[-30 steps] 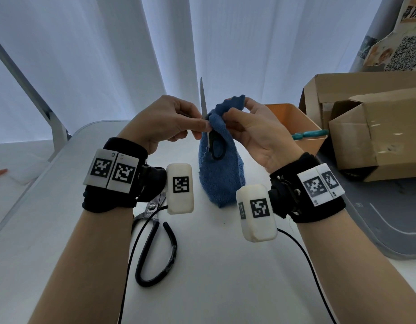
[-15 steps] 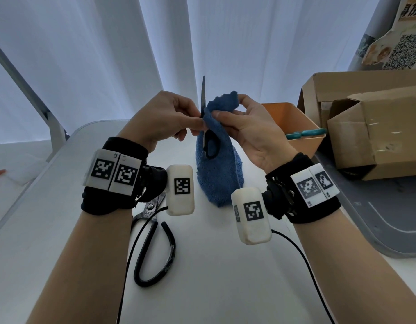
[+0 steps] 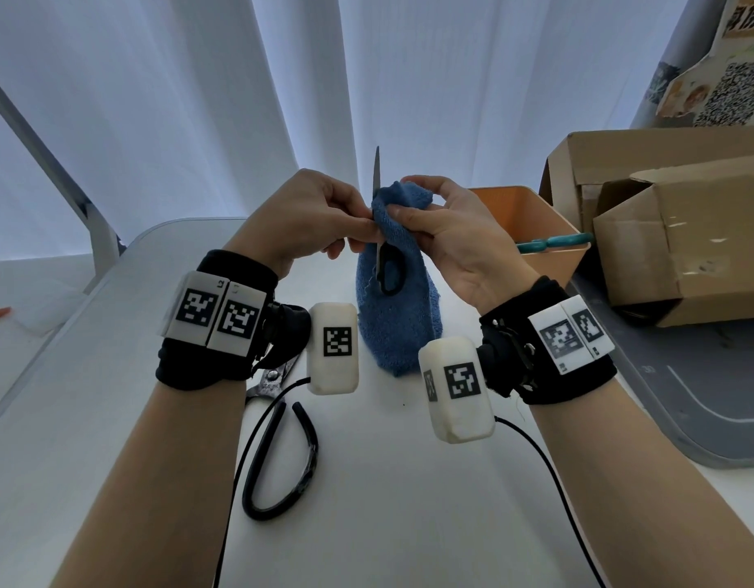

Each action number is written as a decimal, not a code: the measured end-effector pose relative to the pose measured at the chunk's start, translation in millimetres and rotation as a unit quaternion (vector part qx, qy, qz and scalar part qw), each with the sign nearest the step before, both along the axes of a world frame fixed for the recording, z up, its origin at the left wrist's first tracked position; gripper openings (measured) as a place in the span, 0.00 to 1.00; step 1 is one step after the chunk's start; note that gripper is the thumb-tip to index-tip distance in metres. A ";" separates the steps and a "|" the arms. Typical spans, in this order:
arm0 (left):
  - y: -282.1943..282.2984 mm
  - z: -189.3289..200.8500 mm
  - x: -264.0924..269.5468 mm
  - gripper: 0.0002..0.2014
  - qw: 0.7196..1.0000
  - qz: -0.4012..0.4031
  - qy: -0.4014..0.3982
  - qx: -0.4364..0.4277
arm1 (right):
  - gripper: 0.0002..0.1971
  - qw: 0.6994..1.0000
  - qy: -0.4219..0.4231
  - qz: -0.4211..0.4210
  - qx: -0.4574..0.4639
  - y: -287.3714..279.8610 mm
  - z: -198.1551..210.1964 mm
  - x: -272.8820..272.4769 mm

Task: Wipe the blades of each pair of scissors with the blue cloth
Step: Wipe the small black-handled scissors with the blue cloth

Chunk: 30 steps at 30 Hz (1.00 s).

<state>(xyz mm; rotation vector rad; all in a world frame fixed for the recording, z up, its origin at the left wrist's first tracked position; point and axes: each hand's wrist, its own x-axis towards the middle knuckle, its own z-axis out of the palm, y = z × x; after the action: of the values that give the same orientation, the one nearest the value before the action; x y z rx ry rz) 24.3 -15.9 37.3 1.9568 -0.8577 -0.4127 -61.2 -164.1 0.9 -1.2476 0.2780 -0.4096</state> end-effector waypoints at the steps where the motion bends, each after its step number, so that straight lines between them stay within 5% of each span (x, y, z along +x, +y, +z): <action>1: -0.6 -0.1 -0.7 0.06 1.000 -0.002 0.001 0.000 | 0.22 1.000 -0.002 0.001 0.003 0.1 0.2 -0.2; 30: 0.5 1.3 0.1 0.08 1.000 -0.013 0.015 -0.004 | 0.23 1.000 -0.005 -0.001 -0.009 -2.6 2.3 -3.0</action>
<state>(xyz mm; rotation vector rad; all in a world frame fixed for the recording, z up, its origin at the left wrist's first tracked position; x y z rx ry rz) 24.4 -15.4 38.6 1.9293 -0.8644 -0.4510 -64.2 -166.7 3.2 -1.2631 0.2673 -0.4205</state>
